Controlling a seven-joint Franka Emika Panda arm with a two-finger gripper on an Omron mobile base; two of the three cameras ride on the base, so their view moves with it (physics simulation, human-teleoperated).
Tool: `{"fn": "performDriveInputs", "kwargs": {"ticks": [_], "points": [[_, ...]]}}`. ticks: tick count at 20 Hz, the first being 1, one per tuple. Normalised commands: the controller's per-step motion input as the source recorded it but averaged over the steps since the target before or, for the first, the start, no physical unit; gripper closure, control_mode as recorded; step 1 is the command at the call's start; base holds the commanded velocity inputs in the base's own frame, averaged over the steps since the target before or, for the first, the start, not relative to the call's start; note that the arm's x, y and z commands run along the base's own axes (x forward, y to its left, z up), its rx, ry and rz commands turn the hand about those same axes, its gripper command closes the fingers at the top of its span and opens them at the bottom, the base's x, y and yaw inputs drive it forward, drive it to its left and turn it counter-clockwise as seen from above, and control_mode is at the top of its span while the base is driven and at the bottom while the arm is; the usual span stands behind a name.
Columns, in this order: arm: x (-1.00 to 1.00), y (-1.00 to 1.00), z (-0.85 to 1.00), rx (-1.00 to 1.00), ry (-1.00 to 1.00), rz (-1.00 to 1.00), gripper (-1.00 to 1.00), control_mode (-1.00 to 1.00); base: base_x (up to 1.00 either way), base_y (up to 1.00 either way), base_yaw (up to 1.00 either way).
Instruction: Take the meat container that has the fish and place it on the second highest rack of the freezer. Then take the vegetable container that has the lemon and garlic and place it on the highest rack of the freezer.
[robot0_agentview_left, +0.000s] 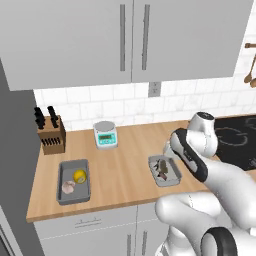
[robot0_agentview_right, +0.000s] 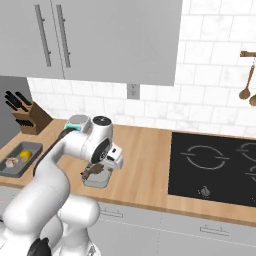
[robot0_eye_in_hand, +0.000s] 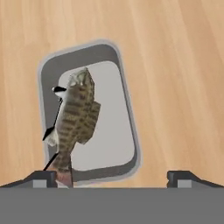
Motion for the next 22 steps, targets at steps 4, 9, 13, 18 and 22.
{"fn": "performDriveInputs", "kwargs": {"ticks": [4, 9, 13, 18, 22], "points": [[0.33, -0.32, -0.61, 0.00, 0.03, -0.15, -1.00, -1.00, 0.00, 0.00, 0.00], [0.26, -0.06, -0.47, 0.00, 0.01, -0.07, -1.00, -1.00, 0.00, 0.00, 0.00], [0.32, 0.03, -0.33, 0.00, 0.00, -0.02, -1.00, -1.00, 0.00, 0.00, 0.00], [0.22, 0.10, -0.36, 0.00, 0.00, 0.00, -1.00, -1.00, 0.00, 0.00, 0.00], [0.13, 0.15, -0.39, 0.00, 0.00, 0.00, -1.00, -1.00, 0.00, 0.00, 0.00]]}}
